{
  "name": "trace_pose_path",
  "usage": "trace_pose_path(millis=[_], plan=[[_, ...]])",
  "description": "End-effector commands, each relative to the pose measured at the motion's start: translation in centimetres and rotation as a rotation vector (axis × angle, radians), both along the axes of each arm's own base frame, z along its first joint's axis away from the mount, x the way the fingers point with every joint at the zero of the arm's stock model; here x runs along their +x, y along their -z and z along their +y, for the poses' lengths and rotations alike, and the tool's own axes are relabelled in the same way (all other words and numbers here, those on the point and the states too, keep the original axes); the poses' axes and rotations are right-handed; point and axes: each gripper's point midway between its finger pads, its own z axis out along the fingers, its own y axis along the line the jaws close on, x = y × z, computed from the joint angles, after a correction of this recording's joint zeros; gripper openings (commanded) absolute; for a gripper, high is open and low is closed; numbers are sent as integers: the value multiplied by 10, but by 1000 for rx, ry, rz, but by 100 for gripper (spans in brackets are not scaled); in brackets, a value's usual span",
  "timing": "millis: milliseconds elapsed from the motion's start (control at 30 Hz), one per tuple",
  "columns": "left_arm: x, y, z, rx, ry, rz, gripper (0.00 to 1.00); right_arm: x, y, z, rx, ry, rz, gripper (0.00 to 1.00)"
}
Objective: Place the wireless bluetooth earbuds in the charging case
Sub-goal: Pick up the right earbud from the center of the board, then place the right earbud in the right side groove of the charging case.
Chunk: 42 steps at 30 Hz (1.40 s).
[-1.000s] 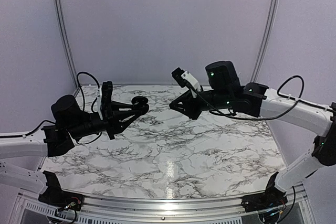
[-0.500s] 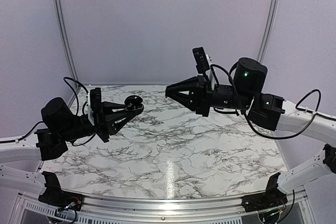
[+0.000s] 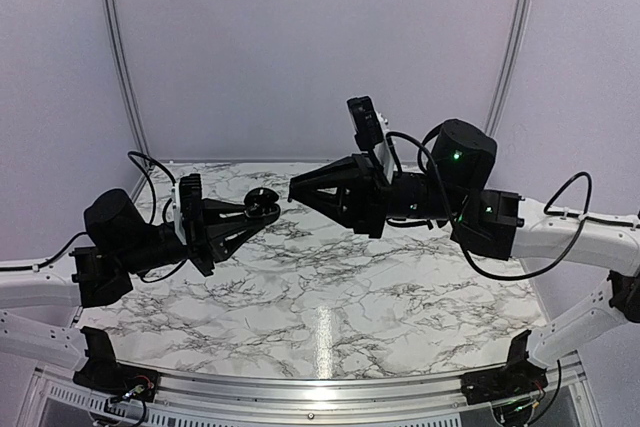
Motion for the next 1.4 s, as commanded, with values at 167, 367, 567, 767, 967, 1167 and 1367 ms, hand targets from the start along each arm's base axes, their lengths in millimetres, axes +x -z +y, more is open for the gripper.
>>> trace_pose_path(millis=[167, 367, 567, 767, 967, 1167, 1367], plan=[[2, -20, -2, -55, -5, -6, 0, -1, 7, 17, 10, -31, 44, 9], [1, -25, 1, -78, -12, -4, 0, 0, 15, 23, 1, -28, 57, 9], [0, -30, 4, -96, -11, -6, 0, 7, 17, 27, 0, -2, 74, 9], [-1, -32, 5, -105, -13, -8, 0, 12, 19, 30, 4, 13, 89, 9], [-2, -33, 6, -110, -7, -8, 0, 16, 18, 33, 5, 30, 92, 9], [-3, -33, 7, -111, -3, -10, 0, 19, 18, 37, 4, 35, 96, 9], [-4, -31, 6, -106, 2, -6, 0, 19, 15, 38, 11, 32, 101, 9]])
